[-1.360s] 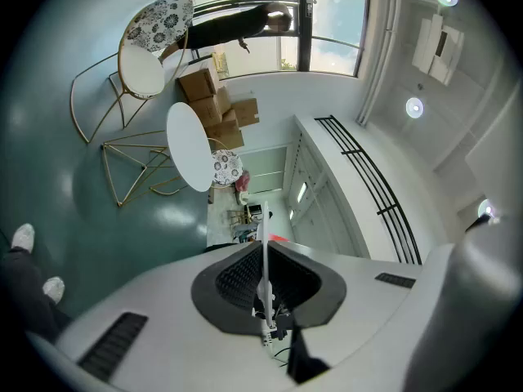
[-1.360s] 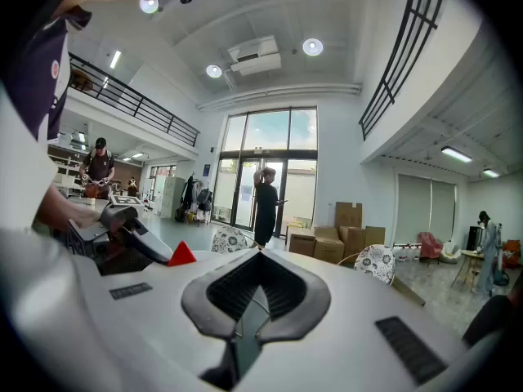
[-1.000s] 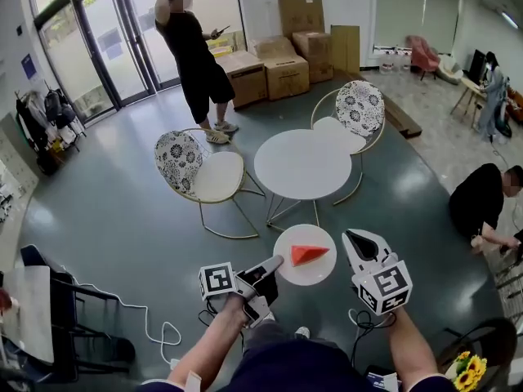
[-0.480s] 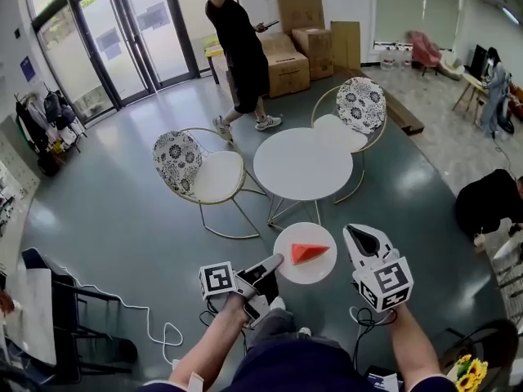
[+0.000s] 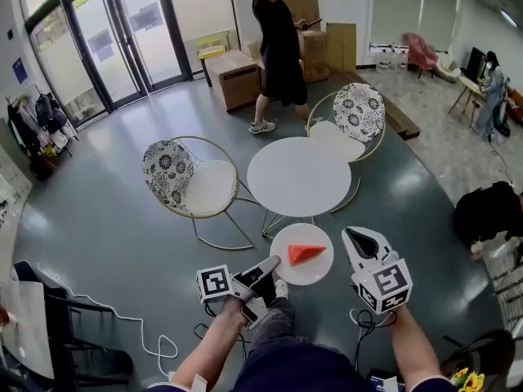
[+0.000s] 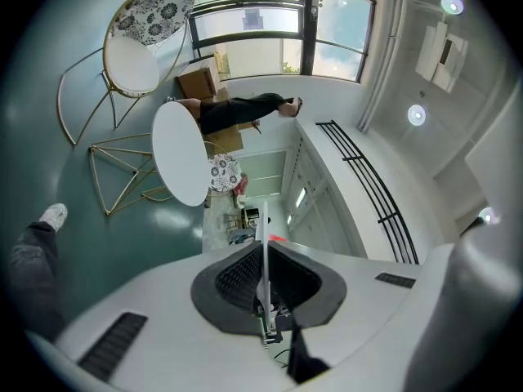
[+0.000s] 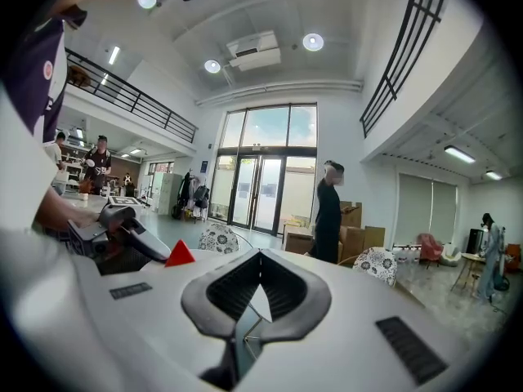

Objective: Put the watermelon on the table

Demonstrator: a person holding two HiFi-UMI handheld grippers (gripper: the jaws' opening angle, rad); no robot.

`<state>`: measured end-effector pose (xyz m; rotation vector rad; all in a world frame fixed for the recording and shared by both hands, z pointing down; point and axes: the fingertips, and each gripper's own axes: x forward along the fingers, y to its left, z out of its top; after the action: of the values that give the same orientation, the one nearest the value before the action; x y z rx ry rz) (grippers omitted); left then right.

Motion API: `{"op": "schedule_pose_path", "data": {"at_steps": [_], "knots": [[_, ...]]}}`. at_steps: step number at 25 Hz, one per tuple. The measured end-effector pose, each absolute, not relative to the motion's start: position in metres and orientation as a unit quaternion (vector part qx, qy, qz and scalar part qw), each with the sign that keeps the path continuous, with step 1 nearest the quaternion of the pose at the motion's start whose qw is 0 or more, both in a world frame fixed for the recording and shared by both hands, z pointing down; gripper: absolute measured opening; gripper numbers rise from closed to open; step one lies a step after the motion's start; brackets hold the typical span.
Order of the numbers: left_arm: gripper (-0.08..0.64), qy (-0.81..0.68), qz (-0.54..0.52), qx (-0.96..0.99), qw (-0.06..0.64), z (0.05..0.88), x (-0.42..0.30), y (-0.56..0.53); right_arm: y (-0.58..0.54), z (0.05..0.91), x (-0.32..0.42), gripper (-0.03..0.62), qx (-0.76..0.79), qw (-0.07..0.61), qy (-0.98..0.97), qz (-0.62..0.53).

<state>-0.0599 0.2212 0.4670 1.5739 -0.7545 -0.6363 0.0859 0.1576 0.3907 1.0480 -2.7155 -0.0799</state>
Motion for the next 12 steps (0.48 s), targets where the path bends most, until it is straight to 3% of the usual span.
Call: {"op": "schedule_pose_path", "data": {"at_steps": [12], "knots": [[0.020,-0.325,-0.276,0.678,0.599,0.466,-0.106,0.108,0.046,0.393,0.057,0.003,0.372,0.126,-0.919,-0.030]]}}
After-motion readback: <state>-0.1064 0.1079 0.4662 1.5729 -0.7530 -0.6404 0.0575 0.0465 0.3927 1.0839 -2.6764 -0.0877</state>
